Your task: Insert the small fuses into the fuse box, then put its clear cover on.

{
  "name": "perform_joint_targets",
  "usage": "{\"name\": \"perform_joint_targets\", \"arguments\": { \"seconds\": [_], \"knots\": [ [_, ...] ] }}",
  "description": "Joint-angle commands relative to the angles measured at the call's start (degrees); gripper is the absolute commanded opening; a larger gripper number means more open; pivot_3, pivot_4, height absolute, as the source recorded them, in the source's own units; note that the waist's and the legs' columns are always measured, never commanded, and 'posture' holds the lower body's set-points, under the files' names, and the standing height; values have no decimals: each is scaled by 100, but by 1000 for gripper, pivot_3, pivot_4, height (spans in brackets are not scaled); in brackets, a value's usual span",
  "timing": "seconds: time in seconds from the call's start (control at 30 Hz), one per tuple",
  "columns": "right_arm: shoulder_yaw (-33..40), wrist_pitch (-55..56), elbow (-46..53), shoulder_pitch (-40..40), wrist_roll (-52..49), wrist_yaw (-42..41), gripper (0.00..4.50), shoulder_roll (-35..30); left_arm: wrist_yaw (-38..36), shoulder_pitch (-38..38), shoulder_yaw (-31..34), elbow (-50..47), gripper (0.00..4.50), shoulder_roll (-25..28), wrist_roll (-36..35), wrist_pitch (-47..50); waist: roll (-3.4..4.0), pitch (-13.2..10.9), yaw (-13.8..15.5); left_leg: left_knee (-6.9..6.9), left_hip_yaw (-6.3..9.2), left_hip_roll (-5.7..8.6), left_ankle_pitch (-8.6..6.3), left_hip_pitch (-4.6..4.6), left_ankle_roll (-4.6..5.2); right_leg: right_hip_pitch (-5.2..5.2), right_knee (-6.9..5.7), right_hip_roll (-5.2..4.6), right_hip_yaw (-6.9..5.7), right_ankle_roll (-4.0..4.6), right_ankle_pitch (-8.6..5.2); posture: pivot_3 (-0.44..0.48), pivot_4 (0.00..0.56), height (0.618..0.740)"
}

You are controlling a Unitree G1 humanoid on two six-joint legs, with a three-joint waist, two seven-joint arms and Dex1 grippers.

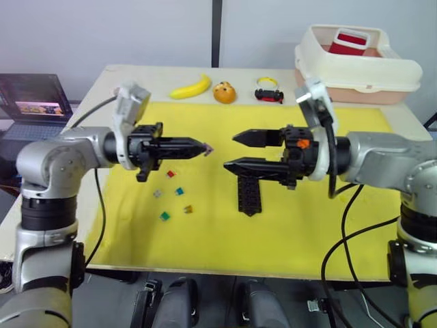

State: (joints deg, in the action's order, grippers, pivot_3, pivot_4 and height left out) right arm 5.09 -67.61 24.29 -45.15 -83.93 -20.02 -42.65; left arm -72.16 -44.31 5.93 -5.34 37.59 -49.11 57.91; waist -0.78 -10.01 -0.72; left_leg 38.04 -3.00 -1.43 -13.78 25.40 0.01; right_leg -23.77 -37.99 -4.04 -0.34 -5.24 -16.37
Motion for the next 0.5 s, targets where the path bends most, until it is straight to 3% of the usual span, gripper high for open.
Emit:
{"name": "perform_joint_targets", "arguments": {
  "seconds": [0.03, 0.27, 0.37, 0.43, 0.5],
  "knots": [
    [-27, 58, -3, -194, -252, 195, 4500, 90, 25, -274, 2, 13, 23, -95, -34, -273, 0, 0, -1, 0, 0, -5, 0, 0, 0, 0, 0, 6, 0, 0, 0, 0, 150, 740],
    [-144, 31, -135, -278, -375, 483, 4500, 114, 47, -410, -149, 127, 23, -256, -2, -505, 0, 0, 0, 0, 1, -24, 0, -1, 0, -1, 0, 35, 6, 1, 0, 0, 150, 740],
    [-150, 56, -137, -267, -407, 553, 3665, 131, 34, -385, -221, 95, 0, -247, 27, -576, 0, 0, -1, 0, 1, -26, 0, -1, 0, -2, 0, 37, 6, 1, 0, 0, 150, 740],
    [-160, 64, -134, -279, -405, 580, 2658, 134, 28, -355, -235, 90, 0, -221, 28, -600, 0, 0, -1, 0, 0, -26, 0, -1, 0, -2, 0, 37, 6, 1, 0, 0, 150, 740],
    [-169, 66, -144, -291, -411, 603, 2658, 141, 24, -332, -243, 92, 0, -199, 36, -620, 0, 0, -1, 0, 0, -26, 0, -1, 0, -2, 0, 38, 6, 1, 0, 0, 150, 740]
  ]
}}
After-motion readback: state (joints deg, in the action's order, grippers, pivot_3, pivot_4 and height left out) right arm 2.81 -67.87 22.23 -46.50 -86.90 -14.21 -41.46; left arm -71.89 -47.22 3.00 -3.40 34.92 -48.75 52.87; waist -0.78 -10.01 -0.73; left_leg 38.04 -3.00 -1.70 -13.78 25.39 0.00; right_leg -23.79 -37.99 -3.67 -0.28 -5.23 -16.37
